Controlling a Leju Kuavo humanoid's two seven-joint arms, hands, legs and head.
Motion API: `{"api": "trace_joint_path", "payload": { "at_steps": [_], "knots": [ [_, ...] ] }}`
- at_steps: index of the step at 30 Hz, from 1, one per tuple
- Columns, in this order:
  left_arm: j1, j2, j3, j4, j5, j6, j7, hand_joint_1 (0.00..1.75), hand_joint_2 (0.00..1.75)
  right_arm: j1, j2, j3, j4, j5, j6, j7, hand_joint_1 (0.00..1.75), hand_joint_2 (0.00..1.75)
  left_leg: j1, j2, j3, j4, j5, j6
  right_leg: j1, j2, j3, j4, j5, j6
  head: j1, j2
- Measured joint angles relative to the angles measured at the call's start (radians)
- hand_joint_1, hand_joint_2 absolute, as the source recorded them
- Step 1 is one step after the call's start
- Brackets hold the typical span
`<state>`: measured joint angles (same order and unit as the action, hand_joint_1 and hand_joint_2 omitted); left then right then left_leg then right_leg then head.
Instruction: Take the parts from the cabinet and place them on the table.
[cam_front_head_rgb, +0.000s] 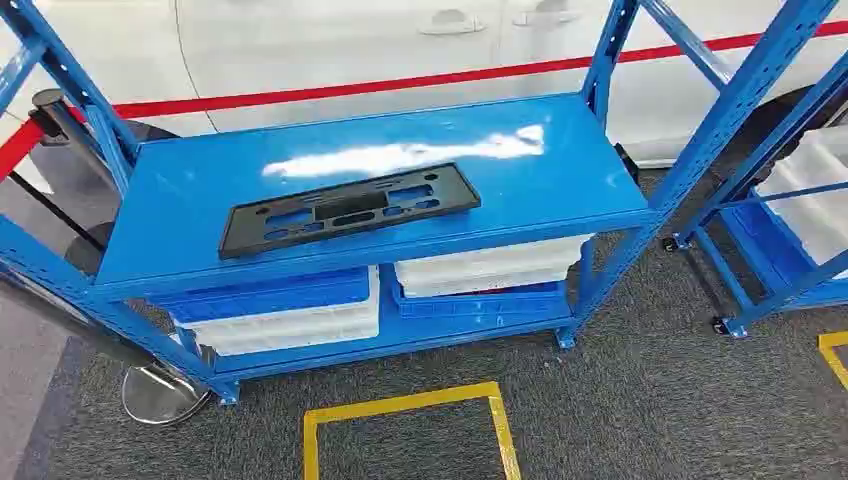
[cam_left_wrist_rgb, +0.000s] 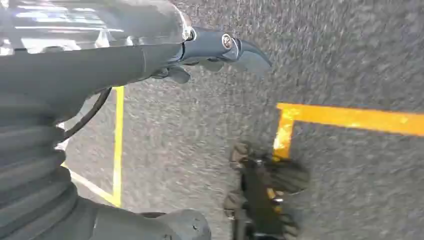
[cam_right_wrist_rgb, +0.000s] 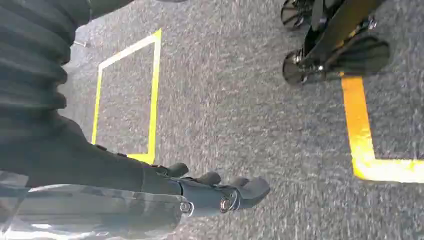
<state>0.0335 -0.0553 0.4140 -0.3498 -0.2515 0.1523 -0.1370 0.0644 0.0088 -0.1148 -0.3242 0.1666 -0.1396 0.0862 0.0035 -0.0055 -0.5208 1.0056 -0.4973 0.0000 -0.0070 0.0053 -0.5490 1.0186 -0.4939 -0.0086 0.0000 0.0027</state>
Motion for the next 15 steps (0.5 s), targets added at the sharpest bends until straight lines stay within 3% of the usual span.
{"api": "trace_joint_path", "payload": {
  "at_steps": [1, 2, 3, 8, 15],
  "knots": [
    [-0.004, -0.005, 0.021, 0.004, -0.022, 0.010, -0.013, 0.00, 0.00, -0.006, 0.000, -0.012, 0.005, 0.009, -0.010, 0.006, 0.00, 0.00, 0.000, 0.000, 0.000, 0.000, 0.000, 0.000, 0.000, 0.000, 0.000, 0.000, 0.000, 0.000, 0.000, 0.000],
    [-0.007, -0.012, 0.039, 0.009, -0.042, 0.018, -0.025, 0.00, 0.00, -0.011, 0.000, -0.025, 0.012, 0.015, -0.020, 0.008, 0.00, 0.00, 0.000, 0.000, 0.000, 0.000, 0.000, 0.000, 0.000, 0.000, 0.000, 0.000, 0.000, 0.000, 0.000, 0.000],
    [-0.010, -0.016, 0.058, 0.013, -0.062, 0.024, -0.038, 0.00, 0.00, -0.015, 0.000, -0.039, 0.017, 0.021, -0.029, 0.008, 0.00, 1.75, 0.000, 0.000, 0.000, 0.000, 0.000, 0.000, 0.000, 0.000, 0.000, 0.000, 0.000, 0.000, 0.000, 0.000],
    [-0.018, -0.043, 0.155, 0.033, -0.175, 0.058, -0.106, 0.00, 0.00, -0.036, 0.000, -0.106, 0.039, 0.041, -0.077, -0.023, 0.00, 1.75, 0.000, 0.000, 0.000, 0.000, 0.000, 0.000, 0.000, 0.000, 0.000, 0.000, 0.000, 0.001, 0.000, 0.000],
    [-0.020, -0.053, 0.199, 0.037, -0.260, 0.071, -0.152, 0.00, 0.00, -0.066, 0.000, -0.169, 0.040, 0.050, -0.153, -0.207, 0.00, 1.75, 0.000, 0.000, 0.000, 0.000, 0.000, 0.001, 0.000, 0.000, 0.000, -0.001, 0.000, 0.001, 0.000, 0.000]
  ]
}}
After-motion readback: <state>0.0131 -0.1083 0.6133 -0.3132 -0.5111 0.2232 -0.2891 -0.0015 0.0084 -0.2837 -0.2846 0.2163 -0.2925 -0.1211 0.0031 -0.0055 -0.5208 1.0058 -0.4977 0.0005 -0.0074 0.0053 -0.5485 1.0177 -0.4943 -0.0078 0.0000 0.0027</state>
